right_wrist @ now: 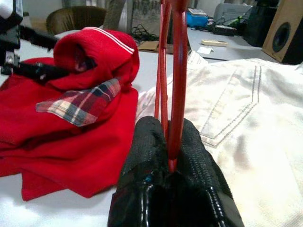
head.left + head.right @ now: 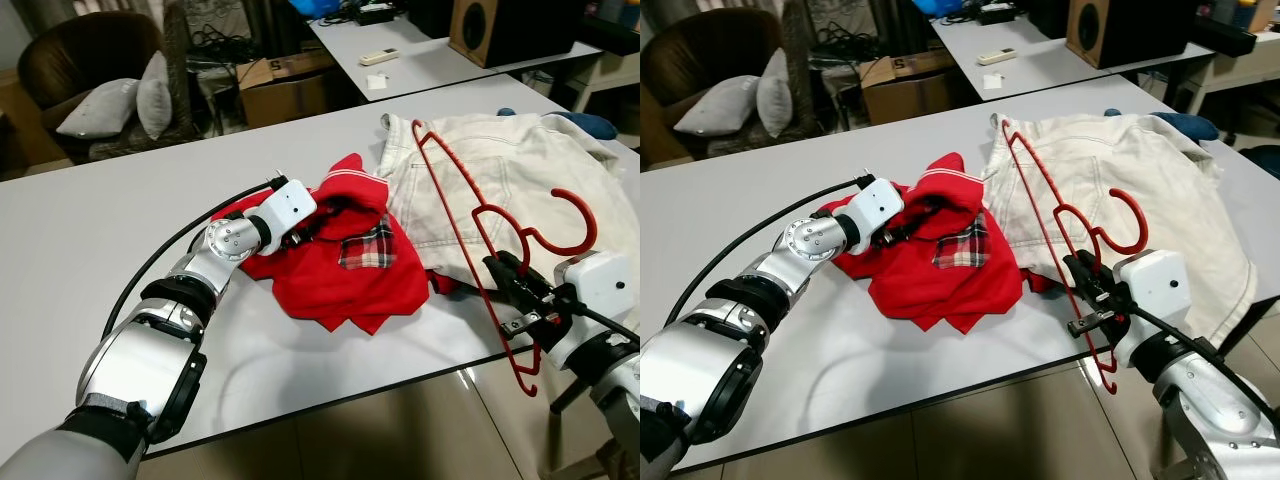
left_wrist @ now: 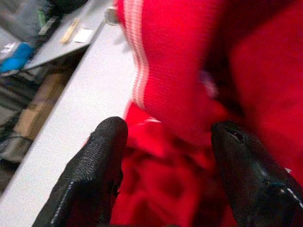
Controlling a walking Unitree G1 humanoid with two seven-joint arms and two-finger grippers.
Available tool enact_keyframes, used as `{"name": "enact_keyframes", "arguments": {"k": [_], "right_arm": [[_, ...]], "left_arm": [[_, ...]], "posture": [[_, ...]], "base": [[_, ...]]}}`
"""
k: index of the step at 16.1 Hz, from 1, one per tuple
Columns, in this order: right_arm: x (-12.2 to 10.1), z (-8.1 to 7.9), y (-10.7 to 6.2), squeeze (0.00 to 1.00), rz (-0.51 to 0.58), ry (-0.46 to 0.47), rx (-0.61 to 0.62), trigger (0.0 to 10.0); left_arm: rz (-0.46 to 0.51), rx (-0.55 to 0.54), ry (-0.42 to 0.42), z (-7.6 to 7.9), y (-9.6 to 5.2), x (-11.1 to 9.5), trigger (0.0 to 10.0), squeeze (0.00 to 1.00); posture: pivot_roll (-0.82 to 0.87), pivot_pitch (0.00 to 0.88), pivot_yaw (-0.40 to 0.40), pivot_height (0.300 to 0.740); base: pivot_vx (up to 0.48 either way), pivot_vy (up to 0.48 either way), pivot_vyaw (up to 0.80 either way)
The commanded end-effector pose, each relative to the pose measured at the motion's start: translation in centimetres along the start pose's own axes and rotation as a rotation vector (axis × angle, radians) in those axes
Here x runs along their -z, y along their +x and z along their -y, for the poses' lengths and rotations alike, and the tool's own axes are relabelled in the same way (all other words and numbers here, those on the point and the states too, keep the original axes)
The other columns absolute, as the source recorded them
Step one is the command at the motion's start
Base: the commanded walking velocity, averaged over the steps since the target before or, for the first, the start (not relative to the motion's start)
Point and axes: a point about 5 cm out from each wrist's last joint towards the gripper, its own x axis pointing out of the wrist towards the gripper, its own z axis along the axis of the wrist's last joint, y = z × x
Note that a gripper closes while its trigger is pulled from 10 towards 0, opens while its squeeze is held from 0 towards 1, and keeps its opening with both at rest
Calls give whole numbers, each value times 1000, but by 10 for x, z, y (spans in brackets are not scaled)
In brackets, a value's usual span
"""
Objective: Hang hanger
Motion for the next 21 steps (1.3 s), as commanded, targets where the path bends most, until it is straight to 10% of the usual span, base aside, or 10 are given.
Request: {"name": "enact_keyframes", "arguments": {"k": [1, 5, 6, 7, 15, 21], "right_arm": [[-9, -3, 0, 0, 33, -10, -12, 10000], [-8, -9, 2, 0, 37, 9, -17, 10000], [-8, -10, 3, 0, 40, 12, -16, 10000], [-8, -10, 4, 0, 45, 14, -12, 10000], [-9, -10, 6, 0, 64, 14, 17, 10000], [-9, -12, 8, 0, 70, 16, 14, 10000]], "left_arm": [[-7, -62, 14, -10, 0, -4, 10000, 0], [26, -51, -28, -4, 4, -9, 10000, 0], [22, -23, -13, 1, 5, -9, 8275, 0], [15, -10, -7, 5, 7, -9, 0, 0], [-32, -9, -15, 5, 9, -8, 0, 0], [25, -34, -178, 5, 11, -13, 0, 0]], "posture": [[-281, 0, 137, 740], [-277, 0, 150, 740], [-277, 0, 157, 740], [-279, 0, 170, 740], [-284, 0, 200, 740], [-286, 0, 207, 740]], "base": [[0, 0, 0], [0, 0, 0], [0, 0, 0], [0, 0, 0], [0, 0, 0], [0, 0, 0]]}}
